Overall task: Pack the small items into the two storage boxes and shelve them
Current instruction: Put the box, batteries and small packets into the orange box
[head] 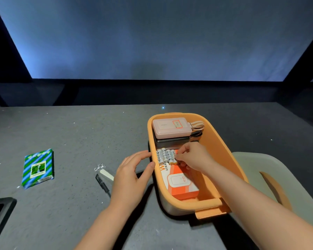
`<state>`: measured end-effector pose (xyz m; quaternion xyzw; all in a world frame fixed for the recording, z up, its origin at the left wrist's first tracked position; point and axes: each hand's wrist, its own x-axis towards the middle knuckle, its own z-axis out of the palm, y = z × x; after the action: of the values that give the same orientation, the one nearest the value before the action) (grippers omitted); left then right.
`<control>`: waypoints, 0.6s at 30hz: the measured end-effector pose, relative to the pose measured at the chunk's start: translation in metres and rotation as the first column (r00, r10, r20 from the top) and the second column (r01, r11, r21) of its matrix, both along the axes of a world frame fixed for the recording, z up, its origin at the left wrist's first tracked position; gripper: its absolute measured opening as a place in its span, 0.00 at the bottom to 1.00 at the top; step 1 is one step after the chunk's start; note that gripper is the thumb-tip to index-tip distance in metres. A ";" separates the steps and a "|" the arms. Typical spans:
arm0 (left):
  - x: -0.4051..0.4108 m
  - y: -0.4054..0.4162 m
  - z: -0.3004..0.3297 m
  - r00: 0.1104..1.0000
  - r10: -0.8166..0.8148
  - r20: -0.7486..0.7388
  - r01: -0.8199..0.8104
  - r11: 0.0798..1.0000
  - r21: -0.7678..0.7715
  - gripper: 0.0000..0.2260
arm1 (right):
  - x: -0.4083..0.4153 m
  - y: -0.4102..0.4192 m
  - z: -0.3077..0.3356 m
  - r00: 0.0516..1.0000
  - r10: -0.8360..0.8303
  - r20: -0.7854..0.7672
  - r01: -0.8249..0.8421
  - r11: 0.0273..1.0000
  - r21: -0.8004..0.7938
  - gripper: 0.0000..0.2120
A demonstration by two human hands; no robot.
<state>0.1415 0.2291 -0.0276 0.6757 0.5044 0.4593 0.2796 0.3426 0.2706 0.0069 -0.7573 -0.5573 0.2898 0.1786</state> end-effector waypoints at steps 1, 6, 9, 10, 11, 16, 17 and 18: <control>-0.005 -0.002 -0.002 1.000 0.016 -0.006 -0.016 1.000 -0.005 0.08 | -0.001 -0.003 0.005 0.999 0.005 0.038 -0.006 1.000 0.031 0.03; -0.056 -0.017 -0.025 0.979 0.194 -0.067 -0.201 0.970 -0.138 0.08 | -0.045 -0.035 0.042 0.997 0.053 0.060 -0.073 0.904 0.422 0.08; -0.088 -0.032 -0.034 0.951 0.280 -0.133 -0.302 0.935 -0.185 0.10 | -0.102 -0.062 0.037 0.968 0.239 -0.080 -0.154 0.812 0.562 0.09; -0.096 -0.037 -0.037 0.943 0.293 -0.161 -0.321 0.927 -0.193 0.10 | -0.120 -0.068 0.026 0.945 0.319 -0.070 -0.226 0.795 0.564 0.09; -0.103 -0.040 -0.039 0.938 0.297 -0.181 -0.331 0.922 -0.202 0.10 | -0.134 -0.071 0.013 0.923 0.381 -0.046 -0.298 0.788 0.539 0.10; -0.121 -0.052 -0.046 0.926 0.242 -0.289 -0.315 0.919 -0.238 0.18 | -0.162 -0.053 -0.058 0.924 0.372 0.092 -0.383 0.884 0.267 0.13; -0.122 -0.051 -0.047 0.920 0.228 -0.318 -0.308 0.923 -0.230 0.19 | -0.163 -0.047 -0.066 0.930 0.350 0.116 -0.368 0.901 0.231 0.14; -0.121 -0.049 -0.048 0.914 0.221 -0.339 -0.305 0.927 -0.219 0.19 | -0.164 -0.040 -0.070 0.935 0.329 0.136 -0.351 0.915 0.201 0.14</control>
<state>0.0203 0.1804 -0.0756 0.6203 0.6859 0.3096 0.2210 0.1783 0.2302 -0.0629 -0.6376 -0.7175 0.2143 0.1810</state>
